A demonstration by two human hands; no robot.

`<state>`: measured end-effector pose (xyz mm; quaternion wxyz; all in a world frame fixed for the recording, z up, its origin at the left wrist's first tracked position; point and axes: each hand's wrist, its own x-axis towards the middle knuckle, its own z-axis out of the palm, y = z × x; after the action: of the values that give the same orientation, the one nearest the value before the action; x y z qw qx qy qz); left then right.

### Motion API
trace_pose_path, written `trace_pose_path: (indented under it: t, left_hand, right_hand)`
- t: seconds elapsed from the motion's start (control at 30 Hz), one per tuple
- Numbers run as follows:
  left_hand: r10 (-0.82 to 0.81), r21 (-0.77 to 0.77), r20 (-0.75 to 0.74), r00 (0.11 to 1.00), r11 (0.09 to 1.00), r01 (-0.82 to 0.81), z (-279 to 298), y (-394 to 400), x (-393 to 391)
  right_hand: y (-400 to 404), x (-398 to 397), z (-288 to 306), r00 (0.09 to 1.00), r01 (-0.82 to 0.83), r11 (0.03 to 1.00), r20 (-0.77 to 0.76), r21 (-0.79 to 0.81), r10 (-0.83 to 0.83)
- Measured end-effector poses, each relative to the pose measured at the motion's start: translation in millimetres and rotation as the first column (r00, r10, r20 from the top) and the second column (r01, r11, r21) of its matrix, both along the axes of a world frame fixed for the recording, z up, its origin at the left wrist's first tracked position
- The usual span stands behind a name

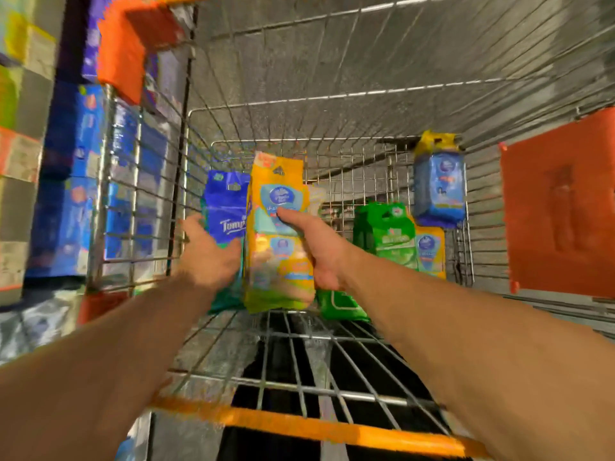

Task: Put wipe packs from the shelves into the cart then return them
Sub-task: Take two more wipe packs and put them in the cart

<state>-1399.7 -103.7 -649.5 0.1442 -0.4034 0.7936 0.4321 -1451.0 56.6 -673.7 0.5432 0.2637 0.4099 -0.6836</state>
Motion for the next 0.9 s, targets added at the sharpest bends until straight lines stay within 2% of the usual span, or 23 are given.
trace_pose_path:
  t: [0.1,0.2,0.3,0.37,0.47,0.57,0.73,0.9]
  left_hand:
    - [-0.084,-0.105,0.18,0.98,0.989,0.104,-4,4,3]
    - [-0.129,-0.18,0.111,0.985,0.973,0.148,-6,6,11]
    - [-0.191,-0.285,0.117,0.975,0.934,0.217,3,11,17]
    - [-0.275,-0.352,0.151,0.949,0.883,0.312,9,14,19]
    - [-0.386,-0.413,0.291,0.875,0.775,0.479,2,7,20]
    - [-0.457,-0.431,0.38,0.804,0.682,0.591,4,8,21]
    - [-0.585,-0.412,0.435,0.684,0.546,0.729,4,2,25]
    - [-0.569,-0.388,0.543,0.618,0.482,0.785,5,5,22]
  right_hand:
    - [-11,3,-10,0.998,-0.066,0.998,0.012,-0.014,0.066]
    - [-11,3,-13,0.997,-0.077,0.997,0.026,-0.018,0.078]
    - [-5,3,-12,0.994,-0.099,0.995,0.045,-0.014,0.099]
    - [-3,2,-9,0.992,-0.117,0.993,0.039,0.01,0.116]
    - [3,0,-5,0.991,-0.131,0.991,0.033,0.014,0.13]
    - [10,1,-2,0.988,-0.151,0.988,0.035,0.028,0.15]
    - [6,2,3,0.983,-0.182,0.983,0.004,0.04,0.182]
    - [18,-8,8,0.978,-0.203,0.978,-0.04,0.044,0.205]
